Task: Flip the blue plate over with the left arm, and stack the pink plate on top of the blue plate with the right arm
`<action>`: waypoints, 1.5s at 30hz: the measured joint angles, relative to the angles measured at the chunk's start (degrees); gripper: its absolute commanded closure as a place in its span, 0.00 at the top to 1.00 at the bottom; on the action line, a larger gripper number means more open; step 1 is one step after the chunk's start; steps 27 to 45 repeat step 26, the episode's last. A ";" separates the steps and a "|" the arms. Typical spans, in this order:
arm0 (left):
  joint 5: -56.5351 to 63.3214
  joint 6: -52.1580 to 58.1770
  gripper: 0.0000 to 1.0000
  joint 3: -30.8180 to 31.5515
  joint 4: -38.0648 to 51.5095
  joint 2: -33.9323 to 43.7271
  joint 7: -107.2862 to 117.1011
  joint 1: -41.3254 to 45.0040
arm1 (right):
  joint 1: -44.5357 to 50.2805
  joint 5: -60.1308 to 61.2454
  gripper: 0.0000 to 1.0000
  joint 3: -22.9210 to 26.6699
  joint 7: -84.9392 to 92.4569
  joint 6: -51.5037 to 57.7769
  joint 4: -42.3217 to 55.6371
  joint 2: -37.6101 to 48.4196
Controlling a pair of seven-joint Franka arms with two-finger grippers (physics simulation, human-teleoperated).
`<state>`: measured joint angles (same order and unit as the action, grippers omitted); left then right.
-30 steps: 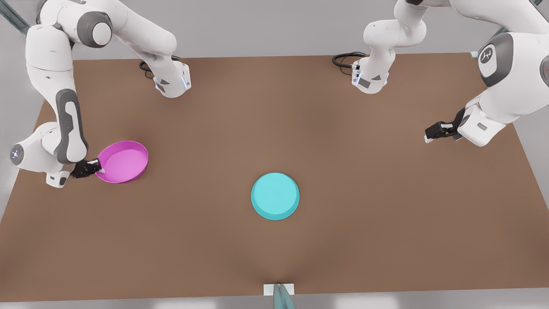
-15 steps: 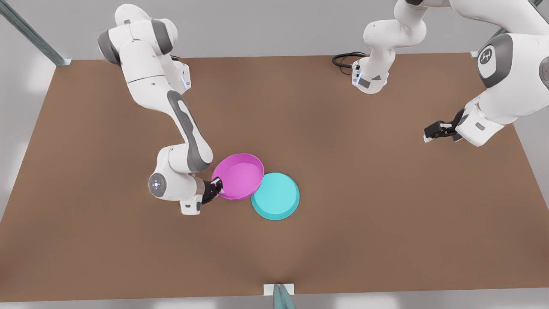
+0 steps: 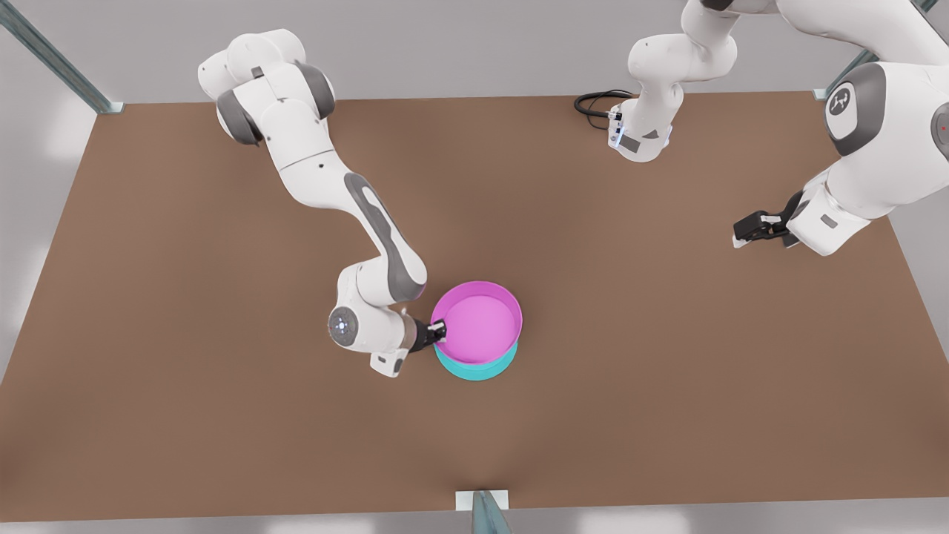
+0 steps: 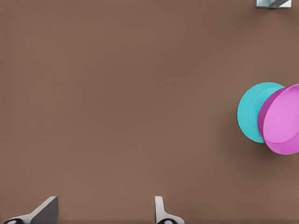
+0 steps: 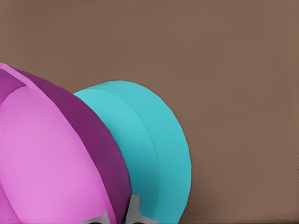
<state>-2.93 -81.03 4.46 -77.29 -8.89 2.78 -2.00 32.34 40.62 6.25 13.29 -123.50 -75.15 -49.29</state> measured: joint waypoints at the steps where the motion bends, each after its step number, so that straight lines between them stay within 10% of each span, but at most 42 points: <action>1: 0.00 -0.02 1.00 0.00 0.00 -0.03 -0.05 0.00 | -0.21 0.07 0.21 0.00 -1.05 -0.01 0.02 -0.04; 2: 0.00 -0.03 1.00 0.00 0.00 -0.04 -0.10 -0.01 | -0.33 0.03 1.00 0.00 -2.11 -0.06 -0.03 -0.09; 10: 0.15 0.08 1.00 0.01 1.13 -0.48 -0.38 -0.01 | -2.83 0.75 1.00 0.55 -8.70 -0.04 -0.24 2.55; 18: 0.11 1.94 1.00 0.17 1.10 -3.36 -0.51 0.24 | -7.49 -22.12 1.00 22.42 -12.10 37.16 23.79 17.15; 24: 0.10 3.89 1.00 0.20 1.02 -3.88 -0.35 0.88 | -15.72 -41.62 1.00 5.20 -12.60 48.12 -2.45 44.38; 45: 0.10 4.35 1.00 0.19 1.04 -4.04 -0.28 1.05 | -15.85 -44.17 1.00 4.41 -12.74 48.93 -3.83 45.43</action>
